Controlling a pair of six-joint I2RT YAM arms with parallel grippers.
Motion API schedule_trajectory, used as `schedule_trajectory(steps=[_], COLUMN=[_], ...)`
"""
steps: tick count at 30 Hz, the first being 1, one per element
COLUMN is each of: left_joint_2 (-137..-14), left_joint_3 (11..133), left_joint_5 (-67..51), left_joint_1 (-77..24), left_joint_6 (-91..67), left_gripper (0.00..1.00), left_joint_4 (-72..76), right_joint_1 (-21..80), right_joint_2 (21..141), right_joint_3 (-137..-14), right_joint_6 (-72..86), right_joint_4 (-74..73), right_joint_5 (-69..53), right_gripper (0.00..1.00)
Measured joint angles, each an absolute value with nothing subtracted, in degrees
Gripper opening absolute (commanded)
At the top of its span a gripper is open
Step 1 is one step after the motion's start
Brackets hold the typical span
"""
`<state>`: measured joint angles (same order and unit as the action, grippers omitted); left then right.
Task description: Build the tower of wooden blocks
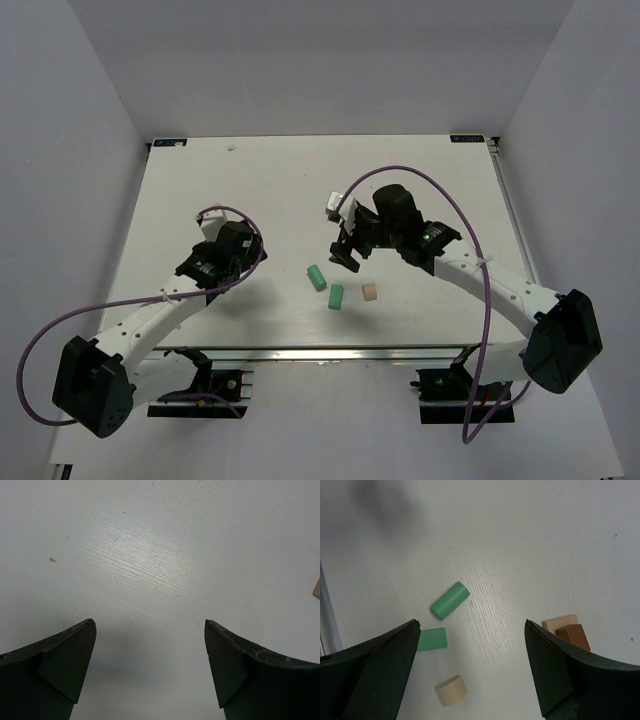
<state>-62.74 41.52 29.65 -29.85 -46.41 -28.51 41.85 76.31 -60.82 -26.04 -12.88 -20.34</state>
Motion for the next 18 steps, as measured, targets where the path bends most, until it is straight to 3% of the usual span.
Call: schedule_trajectory(steps=[8, 18], left_joint_2=[-62.1, -63.5], left_joint_3=[40.1, 40.4], left_joint_5=[27.8, 24.8], left_joint_1=[-29.8, -29.8], left_joint_6=[-46.9, -48.7], left_gripper=[0.98, 0.98], left_joint_4=[-26.9, -26.8], right_joint_1=[43.2, 45.4], right_joint_2=[76.1, 76.0], right_joint_3=[-52.9, -52.8], right_joint_6=[-21.0, -17.1], right_joint_4=[-9.3, -5.1], right_joint_5=[-20.8, -21.4], right_gripper=[0.89, 0.89])
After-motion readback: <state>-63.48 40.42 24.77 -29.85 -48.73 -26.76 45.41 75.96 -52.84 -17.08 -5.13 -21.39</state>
